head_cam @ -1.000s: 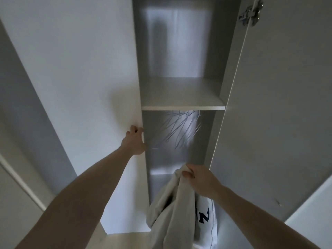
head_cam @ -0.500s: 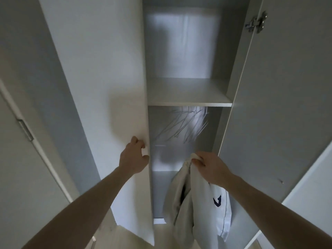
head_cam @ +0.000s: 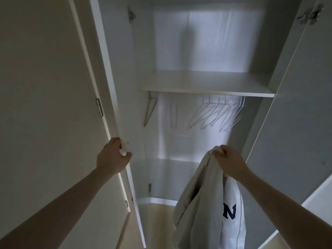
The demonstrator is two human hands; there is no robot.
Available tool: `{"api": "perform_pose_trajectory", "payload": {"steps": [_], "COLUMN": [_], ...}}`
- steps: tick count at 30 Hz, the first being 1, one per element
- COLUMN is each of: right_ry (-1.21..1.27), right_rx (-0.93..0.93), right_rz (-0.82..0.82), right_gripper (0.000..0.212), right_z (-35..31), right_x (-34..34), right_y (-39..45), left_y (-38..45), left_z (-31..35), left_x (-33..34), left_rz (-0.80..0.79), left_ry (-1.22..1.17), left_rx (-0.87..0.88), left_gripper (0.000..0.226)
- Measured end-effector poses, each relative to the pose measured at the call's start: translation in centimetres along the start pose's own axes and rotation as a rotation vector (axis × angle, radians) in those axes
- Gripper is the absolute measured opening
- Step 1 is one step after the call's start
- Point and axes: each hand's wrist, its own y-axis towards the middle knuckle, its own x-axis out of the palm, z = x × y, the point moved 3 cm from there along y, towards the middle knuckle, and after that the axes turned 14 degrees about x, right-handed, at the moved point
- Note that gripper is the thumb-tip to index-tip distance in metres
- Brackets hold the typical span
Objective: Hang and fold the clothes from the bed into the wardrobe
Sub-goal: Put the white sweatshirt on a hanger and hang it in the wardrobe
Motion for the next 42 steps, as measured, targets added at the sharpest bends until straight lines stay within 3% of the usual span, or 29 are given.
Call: {"api": "perform_pose_trajectory", "payload": {"steps": [6,12,15,17,19,20,22,24,26,28,31,34,42], "right_ry": [0.123,0.300,0.362,0.441,0.577,0.650,0.791,0.912,0.976,0.998,0.936,0.943,0.560], "right_rx": [0.069,0.166,0.170,0.181,0.229,0.259,0.313,0.354,0.368,0.383,0.345,0.339,0.311], "right_rz": [-0.043,-0.130,-0.164,-0.192,-0.239,-0.269,-0.333,-0.372,-0.372,-0.365,-0.432,-0.453,-0.542], "right_gripper": [0.031,0.032,0.033,0.030,0.020,0.015,0.010,0.010,0.013,0.020,0.036,0.027,0.024], "right_z": [-2.9,-5.2,-6.3,-7.0,-7.5,-7.6,-7.6,-7.5,-7.5,-7.3,-6.7,-5.7,-5.1], "right_x": [2.4,3.5,3.6,3.5,3.0,2.7,2.0,1.3,0.6,0.0,-0.6,-1.6,-0.5], "right_y": [-2.5,-3.6,-3.6,-3.4,-3.1,-2.9,-2.4,-1.5,-0.5,0.9,3.1,6.0,14.0], "left_y": [-1.1,-0.7,-0.3,0.0,-0.1,-0.2,-0.6,-0.8,-0.5,0.4,2.7,5.3,11.1], "left_z": [-4.2,-2.8,2.1,6.9,11.9,14.2,17.8,20.3,22.3,23.9,25.1,25.0,21.6], "left_x": [-1.5,-2.9,-4.7,-6.3,-7.1,-6.8,-5.2,-2.2,1.2,4.0,7.2,9.9,10.3], "left_rz": [-0.148,-0.210,-0.168,-0.158,-0.278,-0.362,-0.544,-0.655,-0.609,-0.464,-0.254,-0.210,-0.145], "left_ry": [-0.070,-0.333,-0.413,-0.528,-0.547,-0.537,-0.515,-0.425,-0.388,-0.410,-0.392,-0.537,-0.667], "left_rx": [-0.233,-0.375,-0.202,0.044,0.263,0.347,0.425,0.424,0.391,0.316,0.254,0.204,0.083], "left_gripper": [0.069,0.102,0.093,0.060,0.027,0.020,0.031,0.058,0.072,0.072,0.036,0.011,0.025]}}
